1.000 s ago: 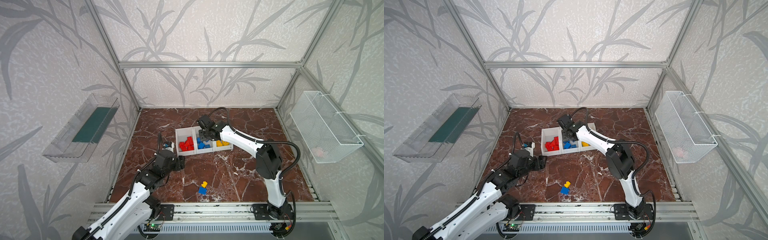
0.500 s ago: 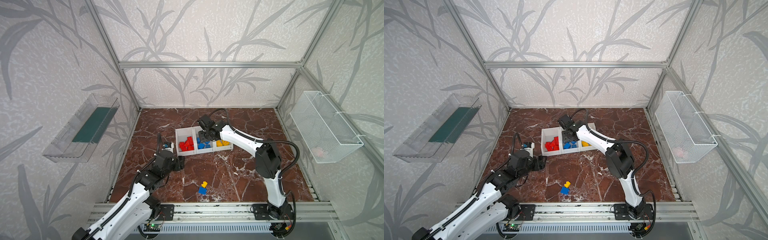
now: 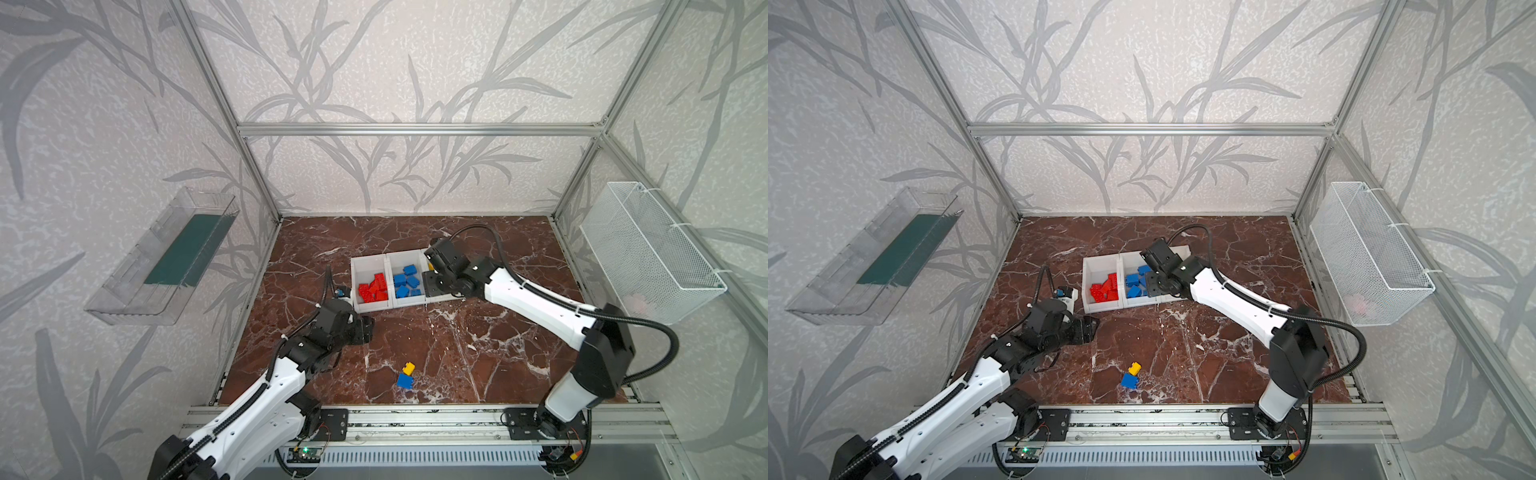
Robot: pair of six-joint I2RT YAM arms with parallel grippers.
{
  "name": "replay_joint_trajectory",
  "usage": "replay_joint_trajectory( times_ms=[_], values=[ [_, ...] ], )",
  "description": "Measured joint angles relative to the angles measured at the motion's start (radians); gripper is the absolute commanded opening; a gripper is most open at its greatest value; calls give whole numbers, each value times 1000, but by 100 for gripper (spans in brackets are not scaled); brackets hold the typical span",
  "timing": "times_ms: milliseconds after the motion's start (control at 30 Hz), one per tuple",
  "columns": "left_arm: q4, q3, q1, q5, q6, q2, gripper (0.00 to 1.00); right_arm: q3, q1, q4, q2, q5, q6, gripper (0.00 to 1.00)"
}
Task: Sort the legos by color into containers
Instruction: 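Draw the right gripper back while the left gripper grasps the stacked yellow brick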
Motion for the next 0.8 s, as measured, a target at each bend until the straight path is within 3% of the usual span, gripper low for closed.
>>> replay_joint_trajectory(
  times_ms=[333, 567, 800],
  values=[
    [35, 0, -154, 56, 42, 124, 73, -439, -8, -6, -349, 103, 204, 63],
    [82, 0, -325, 87, 50, 224, 72, -513, -9, -16, -425, 123, 287, 63],
    [119, 22, -417, 114, 60, 347, 66, -537, -10, -17, -438, 121, 328, 62]
  ],
)
